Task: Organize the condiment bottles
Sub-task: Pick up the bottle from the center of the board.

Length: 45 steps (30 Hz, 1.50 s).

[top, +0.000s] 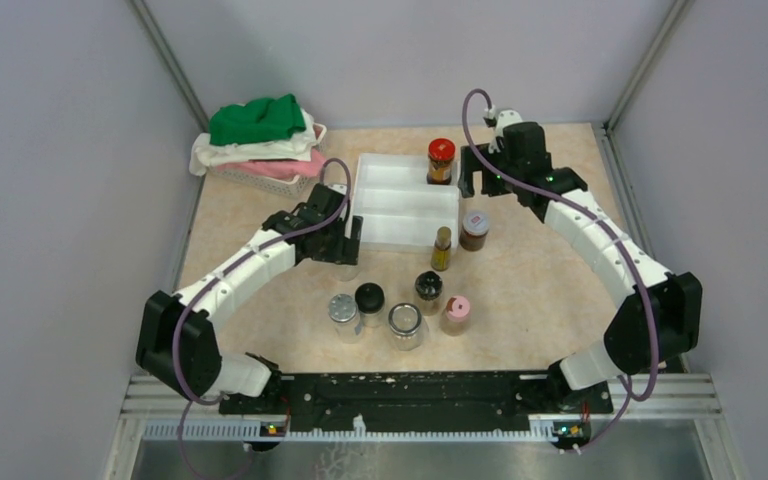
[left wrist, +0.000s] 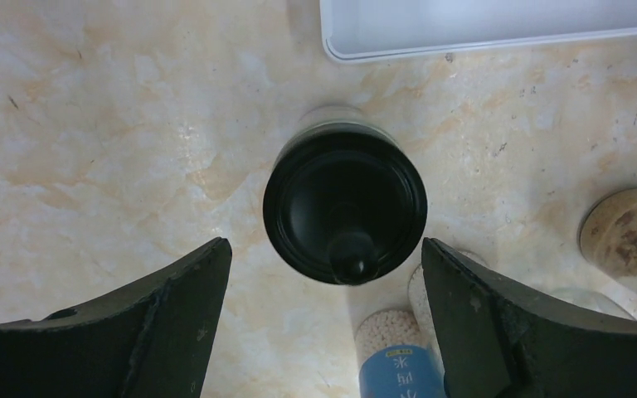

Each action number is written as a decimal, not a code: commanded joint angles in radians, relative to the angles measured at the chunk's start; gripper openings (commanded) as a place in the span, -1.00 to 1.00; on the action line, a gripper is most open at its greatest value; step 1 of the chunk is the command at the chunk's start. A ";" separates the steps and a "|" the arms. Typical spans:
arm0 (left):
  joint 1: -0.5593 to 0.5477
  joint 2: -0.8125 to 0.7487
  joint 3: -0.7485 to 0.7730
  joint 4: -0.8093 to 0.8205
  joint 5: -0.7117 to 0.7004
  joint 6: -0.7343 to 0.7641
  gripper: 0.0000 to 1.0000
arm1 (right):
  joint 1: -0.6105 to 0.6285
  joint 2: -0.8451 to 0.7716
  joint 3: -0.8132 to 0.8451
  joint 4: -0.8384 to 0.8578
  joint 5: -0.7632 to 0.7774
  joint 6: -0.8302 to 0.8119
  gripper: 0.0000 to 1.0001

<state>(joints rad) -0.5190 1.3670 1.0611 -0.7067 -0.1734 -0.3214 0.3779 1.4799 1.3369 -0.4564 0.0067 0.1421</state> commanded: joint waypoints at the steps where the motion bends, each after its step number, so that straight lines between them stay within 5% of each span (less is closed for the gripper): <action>1: -0.001 0.021 -0.016 0.125 -0.006 -0.030 0.82 | 0.012 -0.044 -0.027 0.010 0.011 -0.013 0.83; 21: -0.001 0.047 -0.044 0.168 -0.041 -0.038 0.73 | 0.009 -0.040 -0.094 0.045 0.003 -0.019 0.82; 25: -0.001 0.071 -0.041 0.181 -0.029 -0.040 0.40 | 0.010 -0.046 -0.103 0.044 0.004 -0.016 0.81; 31: -0.001 0.087 -0.032 0.180 -0.024 -0.042 0.26 | 0.010 -0.055 -0.110 0.037 0.013 -0.019 0.82; 35: 0.000 0.084 0.002 0.165 -0.048 -0.027 -0.15 | 0.009 -0.056 -0.115 0.037 0.012 -0.019 0.81; 40: 0.000 0.092 0.158 0.100 -0.091 0.018 -0.56 | 0.010 -0.059 -0.123 0.032 0.020 -0.028 0.81; 42: -0.001 0.110 0.266 0.069 -0.104 0.042 -0.99 | 0.009 -0.061 -0.125 0.032 0.025 -0.031 0.81; 45: 0.001 0.152 0.420 0.025 -0.111 0.078 -1.00 | 0.006 -0.063 -0.128 0.031 0.031 -0.037 0.81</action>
<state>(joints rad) -0.5190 1.5055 1.2602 -0.6857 -0.2405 -0.3046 0.3779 1.4670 1.2114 -0.4412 0.0181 0.1257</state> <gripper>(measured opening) 0.690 0.908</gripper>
